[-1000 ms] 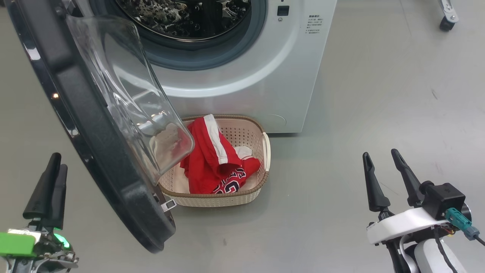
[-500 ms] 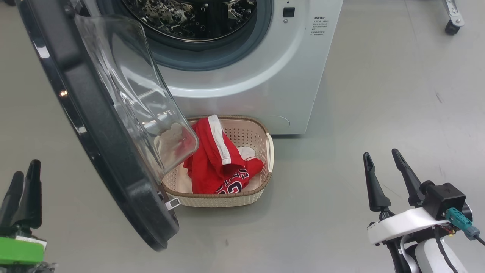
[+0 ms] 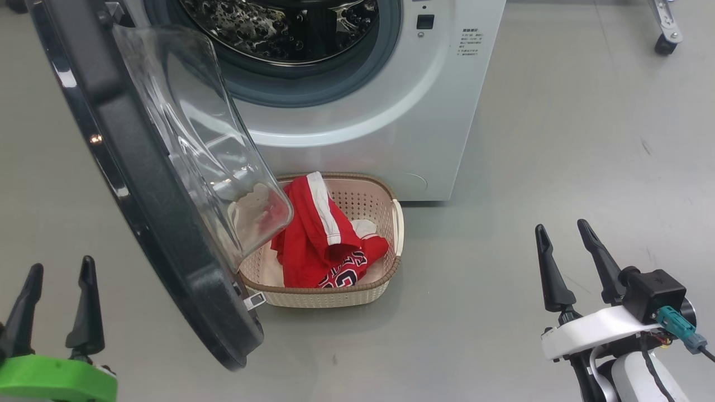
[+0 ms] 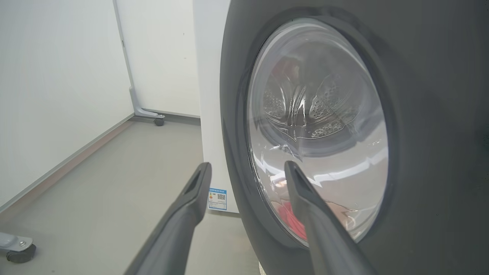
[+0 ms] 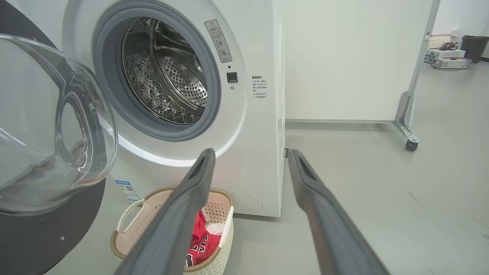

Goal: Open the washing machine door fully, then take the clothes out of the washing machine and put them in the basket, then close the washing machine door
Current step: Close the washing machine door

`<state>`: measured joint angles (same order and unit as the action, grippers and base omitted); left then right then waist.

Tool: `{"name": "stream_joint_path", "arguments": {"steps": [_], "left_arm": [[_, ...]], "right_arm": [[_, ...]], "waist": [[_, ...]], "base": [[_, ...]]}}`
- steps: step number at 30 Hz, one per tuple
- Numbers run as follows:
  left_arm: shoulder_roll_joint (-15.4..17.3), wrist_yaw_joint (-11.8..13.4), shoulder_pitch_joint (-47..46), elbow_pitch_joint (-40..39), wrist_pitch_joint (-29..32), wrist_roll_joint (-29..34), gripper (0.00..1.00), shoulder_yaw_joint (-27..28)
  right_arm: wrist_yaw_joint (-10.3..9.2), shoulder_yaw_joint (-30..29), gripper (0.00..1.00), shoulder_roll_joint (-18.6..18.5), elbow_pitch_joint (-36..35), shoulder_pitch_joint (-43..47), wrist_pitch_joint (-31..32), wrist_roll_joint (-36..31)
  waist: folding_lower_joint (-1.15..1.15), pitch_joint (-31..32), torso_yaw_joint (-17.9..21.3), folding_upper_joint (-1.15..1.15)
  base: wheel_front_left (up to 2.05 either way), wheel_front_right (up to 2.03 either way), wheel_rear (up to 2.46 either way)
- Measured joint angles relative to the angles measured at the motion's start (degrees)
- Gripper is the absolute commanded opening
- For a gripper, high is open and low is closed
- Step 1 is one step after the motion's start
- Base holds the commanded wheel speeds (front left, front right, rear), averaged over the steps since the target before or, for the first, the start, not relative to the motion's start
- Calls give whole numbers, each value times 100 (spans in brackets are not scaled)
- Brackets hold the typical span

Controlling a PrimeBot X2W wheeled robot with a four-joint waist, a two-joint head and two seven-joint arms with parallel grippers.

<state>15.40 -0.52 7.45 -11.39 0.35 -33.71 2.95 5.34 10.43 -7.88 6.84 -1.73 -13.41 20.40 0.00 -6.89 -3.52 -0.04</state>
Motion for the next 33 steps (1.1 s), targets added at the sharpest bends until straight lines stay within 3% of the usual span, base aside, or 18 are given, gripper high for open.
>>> {"name": "stream_joint_path", "arguments": {"steps": [12, 33], "left_arm": [[-269, 431, 85, 419, -261, 569, 100, -442], [-467, 598, 85, 727, -476, 958, 100, -519]], "right_arm": [[-5, 8, 100, -7, 23, 103, 0, 1], [-82, 55, 100, -85, 54, 224, 25, -43]], "waist": [[0, 84, -4, 0], [0, 170, -9, 0]], "base": [[0, 0, 0], [0, 0, 0]]}}
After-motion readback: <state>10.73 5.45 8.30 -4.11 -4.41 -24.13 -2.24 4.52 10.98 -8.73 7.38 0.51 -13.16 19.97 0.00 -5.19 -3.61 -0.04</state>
